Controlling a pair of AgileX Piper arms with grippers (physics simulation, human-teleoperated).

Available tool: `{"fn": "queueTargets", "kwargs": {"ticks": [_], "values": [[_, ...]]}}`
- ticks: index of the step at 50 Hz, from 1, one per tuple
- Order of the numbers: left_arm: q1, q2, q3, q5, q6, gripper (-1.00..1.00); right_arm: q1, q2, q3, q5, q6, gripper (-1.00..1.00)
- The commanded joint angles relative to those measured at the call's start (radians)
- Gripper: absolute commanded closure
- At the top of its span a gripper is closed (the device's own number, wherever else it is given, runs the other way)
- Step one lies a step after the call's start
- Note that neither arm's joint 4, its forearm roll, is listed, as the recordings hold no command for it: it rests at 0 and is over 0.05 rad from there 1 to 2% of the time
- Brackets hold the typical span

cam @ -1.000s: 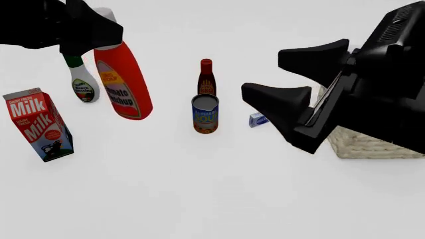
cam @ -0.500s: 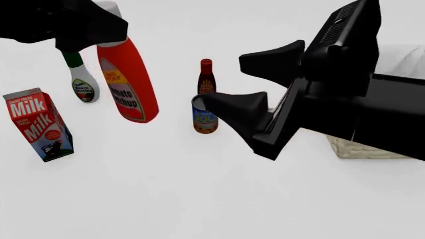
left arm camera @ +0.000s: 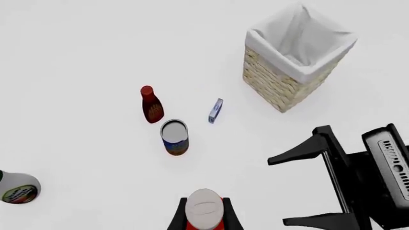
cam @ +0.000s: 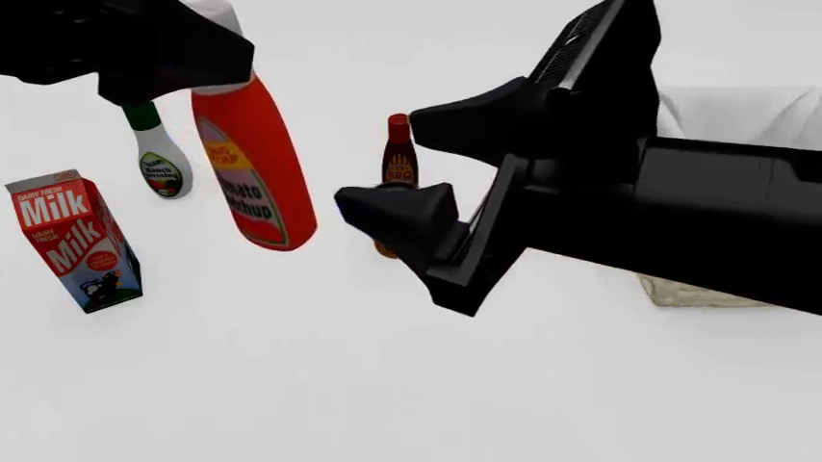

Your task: Pick the ketchup and place it in the basket.

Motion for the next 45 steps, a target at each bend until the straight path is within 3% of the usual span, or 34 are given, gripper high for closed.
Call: {"fn": "queueTargets", "kwargs": {"ticks": [1, 45], "values": [[-0.02, -0.012, -0.007, 0.011, 0.006, 1.0, 0.017, 0.03, -0.025, -0.003, -0.002, -1.0], [-0.061, -0.011, -0.02, 0.027, -0.024, 1.0, 0.051, 0.114, -0.085, -0.059, 0.025, -1.0]]}}
